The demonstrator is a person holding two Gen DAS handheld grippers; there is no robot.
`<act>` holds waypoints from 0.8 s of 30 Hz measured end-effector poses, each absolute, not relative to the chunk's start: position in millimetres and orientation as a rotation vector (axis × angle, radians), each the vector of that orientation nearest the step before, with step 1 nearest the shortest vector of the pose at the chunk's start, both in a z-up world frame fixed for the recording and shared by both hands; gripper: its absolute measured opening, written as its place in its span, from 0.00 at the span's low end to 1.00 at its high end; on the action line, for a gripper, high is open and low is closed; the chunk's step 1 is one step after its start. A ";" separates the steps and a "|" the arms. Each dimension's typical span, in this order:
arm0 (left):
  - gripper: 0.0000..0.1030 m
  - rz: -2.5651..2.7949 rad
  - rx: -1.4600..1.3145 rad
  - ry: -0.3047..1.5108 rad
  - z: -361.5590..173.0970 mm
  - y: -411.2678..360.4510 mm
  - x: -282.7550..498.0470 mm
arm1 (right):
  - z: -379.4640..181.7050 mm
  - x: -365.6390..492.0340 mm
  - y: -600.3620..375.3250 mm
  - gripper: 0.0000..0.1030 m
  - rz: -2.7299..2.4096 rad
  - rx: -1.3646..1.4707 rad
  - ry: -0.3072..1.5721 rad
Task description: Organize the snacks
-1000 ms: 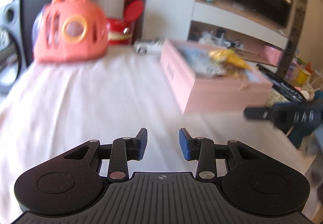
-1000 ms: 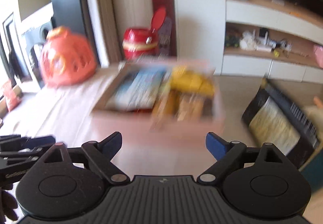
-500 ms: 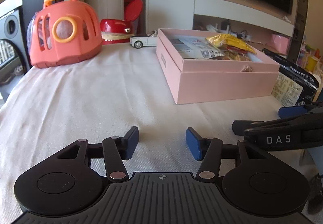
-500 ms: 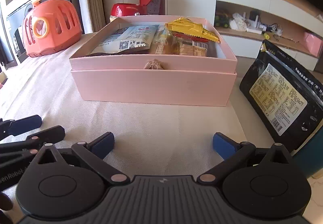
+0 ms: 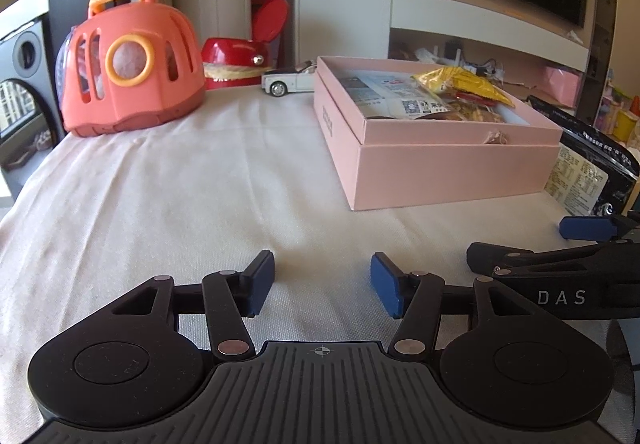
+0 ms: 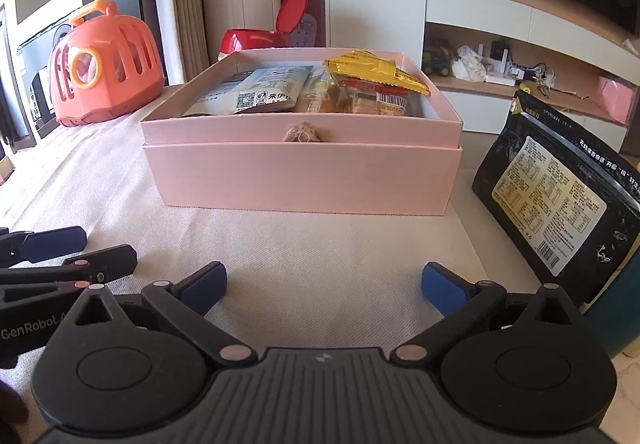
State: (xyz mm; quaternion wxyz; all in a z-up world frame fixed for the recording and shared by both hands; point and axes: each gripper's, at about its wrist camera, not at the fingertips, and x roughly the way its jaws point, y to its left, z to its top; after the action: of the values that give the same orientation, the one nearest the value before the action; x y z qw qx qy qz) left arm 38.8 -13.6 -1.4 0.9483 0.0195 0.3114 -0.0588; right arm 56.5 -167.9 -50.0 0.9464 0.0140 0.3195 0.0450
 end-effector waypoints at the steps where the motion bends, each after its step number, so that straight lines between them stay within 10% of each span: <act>1: 0.59 -0.120 0.039 0.634 -1.3 -13.6 38.8 | -50.0 55.9 -168.0 1.00 0.092 0.028 0.651; 24: 0.56 -0.125 0.024 0.633 -1.2 -10.4 38.9 | -49.6 56.3 -166.1 1.00 0.090 0.022 0.652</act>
State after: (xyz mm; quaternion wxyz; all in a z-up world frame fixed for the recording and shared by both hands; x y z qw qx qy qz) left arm 38.9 -10.4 -1.2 0.9484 0.0119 0.3108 -0.0613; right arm 56.3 -166.1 -49.6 0.9463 0.0110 0.3199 0.0443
